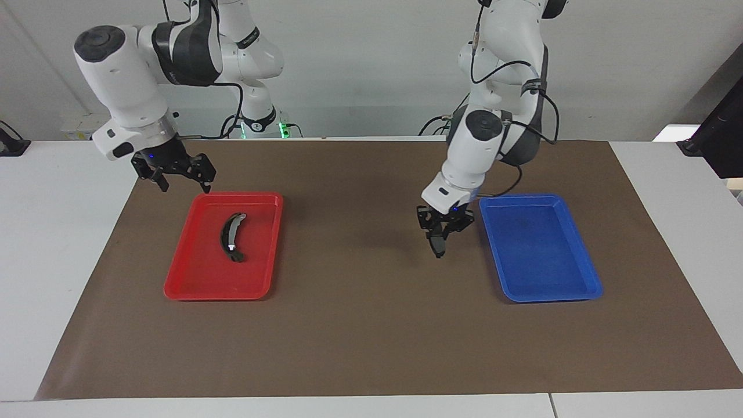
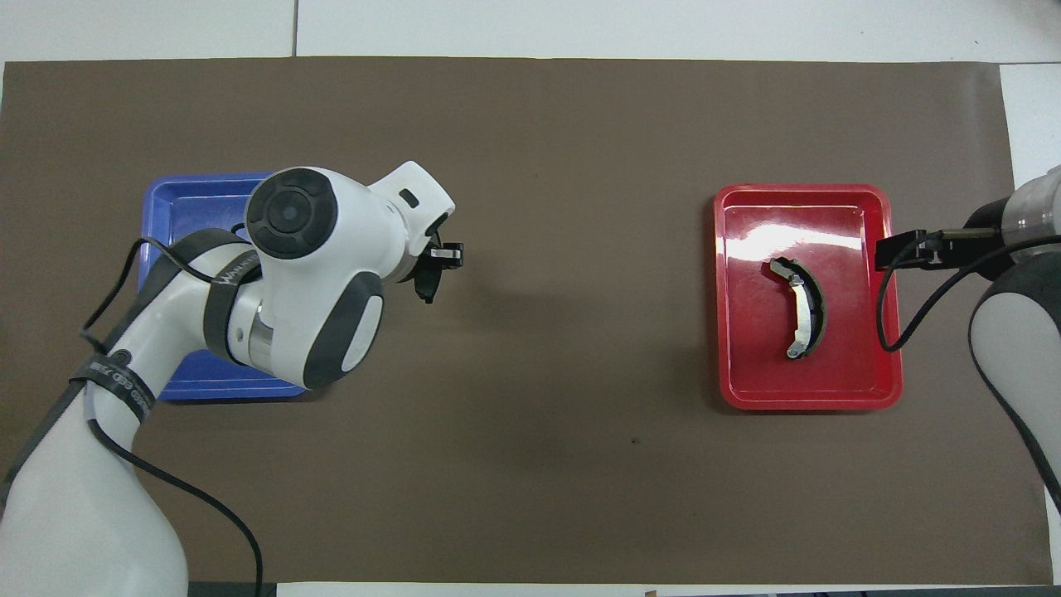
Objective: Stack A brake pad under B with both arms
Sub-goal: 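Carry the dark pad toward the table center while the right gripper reaches the curved pad, then set the dark pad on the table while the right gripper grasps the curved pad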
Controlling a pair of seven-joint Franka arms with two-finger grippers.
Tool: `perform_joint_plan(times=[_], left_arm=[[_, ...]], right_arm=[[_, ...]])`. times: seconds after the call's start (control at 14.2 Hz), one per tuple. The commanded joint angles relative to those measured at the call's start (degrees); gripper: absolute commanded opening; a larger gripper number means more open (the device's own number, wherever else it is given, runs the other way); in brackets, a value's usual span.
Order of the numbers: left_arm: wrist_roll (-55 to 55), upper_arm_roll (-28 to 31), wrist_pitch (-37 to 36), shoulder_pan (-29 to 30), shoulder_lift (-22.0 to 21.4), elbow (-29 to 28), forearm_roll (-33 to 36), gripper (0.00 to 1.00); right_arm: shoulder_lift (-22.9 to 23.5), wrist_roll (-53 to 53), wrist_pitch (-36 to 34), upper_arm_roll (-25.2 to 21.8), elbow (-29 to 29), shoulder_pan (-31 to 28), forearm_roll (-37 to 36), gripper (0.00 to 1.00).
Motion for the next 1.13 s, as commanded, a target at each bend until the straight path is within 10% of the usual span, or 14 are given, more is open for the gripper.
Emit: perform_joint_plan(times=[0.0,0.35,0.56,0.7,1.06], left_arm=[[-5.2,1.2,5.4,-3.5,3.4,-0.3,-0.5,0.08],[-15.3,1.2,10.9,-8.5,8.0,-0.3,-0.5,0.09],[-15.9,1.0,12.3,-9.1,8.4,-0.4,-0.5,0.3],[-15.8,1.0,12.1,-9.1,8.4,-0.5,-0.4,0.85],[-12.7,1.6,5.7,-4.9,4.7,0.2,-0.1,0.99]], right_arm=[[0.7,-3.6,9.5,0.2,-7.6,-0.3,3.2,1.0],[7.1,-8.5,28.3,0.3,-16.8,0.5,4.9,1.0],[9.4,-10.3,32.9,0.3,-18.7,0.5,5.9,1.0],[11.4,-10.8,33.6,0.3,-19.2,0.5,7.1,1.0],[11.2,-11.0,33.5,0.3,-20.0,1.4,7.2,0.97]])
